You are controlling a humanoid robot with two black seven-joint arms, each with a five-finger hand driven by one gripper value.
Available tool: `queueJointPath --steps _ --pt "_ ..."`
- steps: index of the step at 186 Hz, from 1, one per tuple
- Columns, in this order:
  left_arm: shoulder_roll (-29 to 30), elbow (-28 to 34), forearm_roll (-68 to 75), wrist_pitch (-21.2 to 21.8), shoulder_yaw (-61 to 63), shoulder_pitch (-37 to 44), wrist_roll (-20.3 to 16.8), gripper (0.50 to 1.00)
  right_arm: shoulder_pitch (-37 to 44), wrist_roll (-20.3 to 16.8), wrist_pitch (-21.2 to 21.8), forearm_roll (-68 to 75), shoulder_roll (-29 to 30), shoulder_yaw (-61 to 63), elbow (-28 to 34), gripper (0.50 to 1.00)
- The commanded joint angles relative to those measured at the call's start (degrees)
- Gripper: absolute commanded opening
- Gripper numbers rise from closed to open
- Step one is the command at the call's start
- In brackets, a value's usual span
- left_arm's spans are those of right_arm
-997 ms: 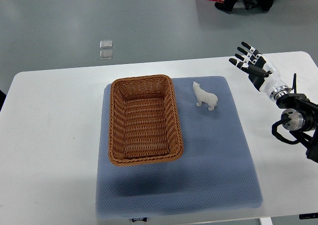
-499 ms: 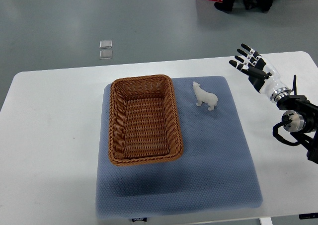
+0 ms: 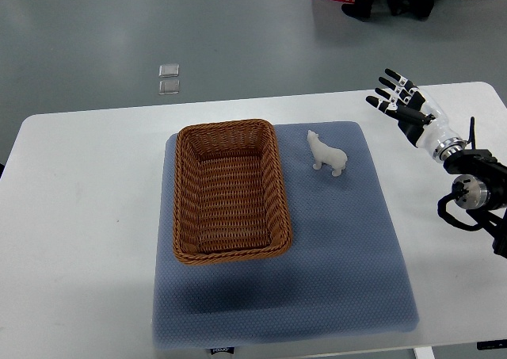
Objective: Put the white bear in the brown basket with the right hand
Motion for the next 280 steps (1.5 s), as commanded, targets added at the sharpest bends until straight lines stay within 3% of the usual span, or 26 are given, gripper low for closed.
queueJointPath --steps 1,193,251,280 --pt "0.0 0.0 0.0 0.0 0.0 0.0 0.0 1.000 0.1 0.0 0.0 -0.2 -0.1 -0.3 0.0 0.926" --pt "0.0 0.0 0.0 0.0 0.0 0.0 0.0 1.000 4.3 0.1 -0.1 -28.0 -0.1 -0.4 0.2 0.926" --pt "0.0 0.0 0.0 0.0 0.0 0.0 0.1 1.000 6.9 0.2 0.5 -29.6 0.1 -0.6 0.3 0.926" --pt "0.0 0.0 0.0 0.0 0.0 0.0 0.1 1.000 8.0 -0.2 0.9 -39.5 -0.5 -0.9 0.3 0.926"
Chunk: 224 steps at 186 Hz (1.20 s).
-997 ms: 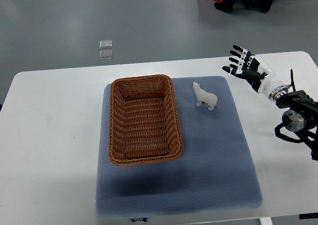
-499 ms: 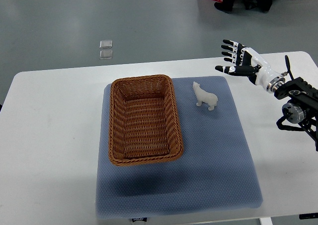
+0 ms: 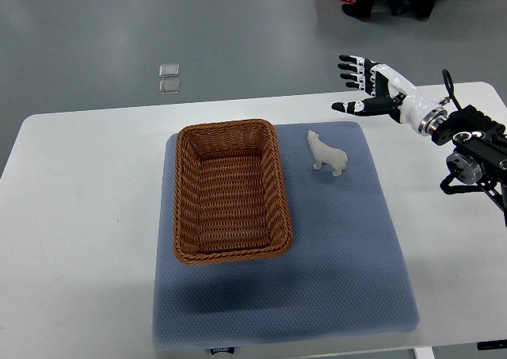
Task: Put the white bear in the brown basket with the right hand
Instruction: 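Reach the right hand toward the white bear figurine, fingers open, then close the right hand fingers around the white bear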
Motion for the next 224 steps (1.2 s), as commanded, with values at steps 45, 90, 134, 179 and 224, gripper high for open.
queueJointPath --steps 45,90,134,179,224 --pt "0.0 0.0 0.0 0.0 0.0 0.0 0.1 1.000 1.0 -0.3 0.1 -25.5 -1.5 -3.4 0.0 0.921" --pt "0.0 0.0 0.0 0.0 0.0 0.0 0.0 1.000 1.2 -0.3 0.2 -30.2 -2.9 -7.2 0.8 0.907" --pt "0.0 0.0 0.0 0.0 0.0 0.0 0.0 1.000 2.1 -0.4 0.2 -31.3 -3.8 -10.4 1.3 0.901" --pt "0.0 0.0 0.0 0.0 0.0 0.0 0.0 1.000 2.2 -0.6 0.2 -32.7 -4.2 -11.6 4.1 0.891" --pt "0.0 0.0 0.0 0.0 0.0 0.0 0.0 1.000 2.2 -3.9 -0.6 -34.4 -3.5 -11.5 4.3 0.889"
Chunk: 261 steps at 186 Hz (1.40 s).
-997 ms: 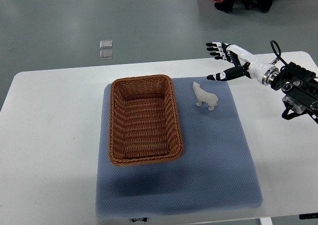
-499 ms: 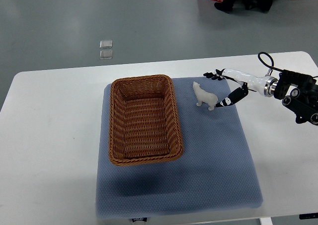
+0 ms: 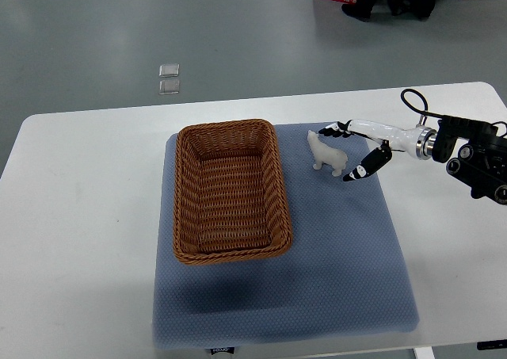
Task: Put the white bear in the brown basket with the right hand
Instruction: 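Close the right hand fingers around the white bear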
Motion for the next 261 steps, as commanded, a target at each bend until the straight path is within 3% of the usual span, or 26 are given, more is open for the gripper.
queueJointPath --steps 1,28,66,85,139,166,261 --pt "0.0 0.0 0.0 0.0 0.0 0.0 0.0 1.000 0.0 -1.1 -0.3 -1.1 0.4 0.0 0.0 0.889" --pt "0.0 0.0 0.0 0.0 0.0 0.0 0.0 1.000 0.0 -2.4 -0.3 -3.0 0.6 0.0 0.0 0.856" --pt "0.0 0.0 0.0 0.0 0.0 0.0 0.0 1.000 0.0 -4.2 -2.1 -3.1 0.6 0.0 0.0 0.682" --pt "0.0 0.0 0.0 0.0 0.0 0.0 0.0 1.000 0.0 -4.5 -2.4 -3.2 0.6 0.0 0.9 0.627" --pt "0.0 0.0 0.0 0.0 0.0 0.0 0.0 1.000 -0.1 -4.5 -2.5 -5.6 0.7 0.0 1.8 0.578" --pt "0.0 0.0 0.0 0.0 0.0 0.0 0.0 1.000 -0.2 -4.5 -2.8 -6.2 0.7 0.0 1.9 0.502" --pt "0.0 0.0 0.0 0.0 0.0 0.0 0.0 1.000 -0.8 -4.3 -5.7 -3.0 1.2 0.6 1.5 0.500"
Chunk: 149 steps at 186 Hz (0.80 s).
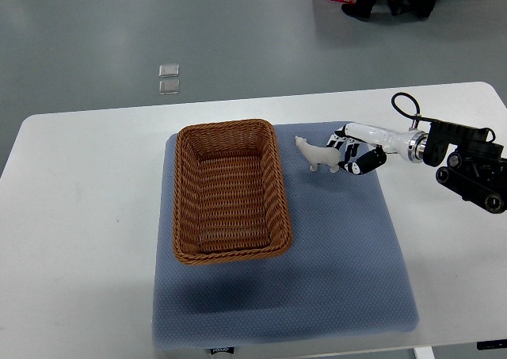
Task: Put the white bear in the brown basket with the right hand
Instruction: 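Close the right hand fingers around the white bear, then lift the white bear up off the mat with the right hand, then carry the bear over the wicker basket and release it inside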
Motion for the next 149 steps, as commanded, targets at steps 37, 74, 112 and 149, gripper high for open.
queueJointPath --steps 37,74,112,149 --pt "0.0 0.0 0.0 0.0 0.0 0.0 0.0 1.000 -0.1 0.1 -0.3 11.9 0.0 0.5 -1.0 0.500" --pt "0.0 0.0 0.0 0.0 0.0 0.0 0.0 1.000 0.5 0.6 -0.3 18.6 -0.7 1.1 -2.0 0.500" --pt "0.0 0.0 0.0 0.0 0.0 0.0 0.0 1.000 6.0 0.6 0.5 18.0 -1.4 2.2 0.0 0.500" --pt "0.0 0.0 0.0 0.0 0.0 0.0 0.0 1.000 9.8 0.5 1.4 11.9 -0.4 1.8 5.7 0.500"
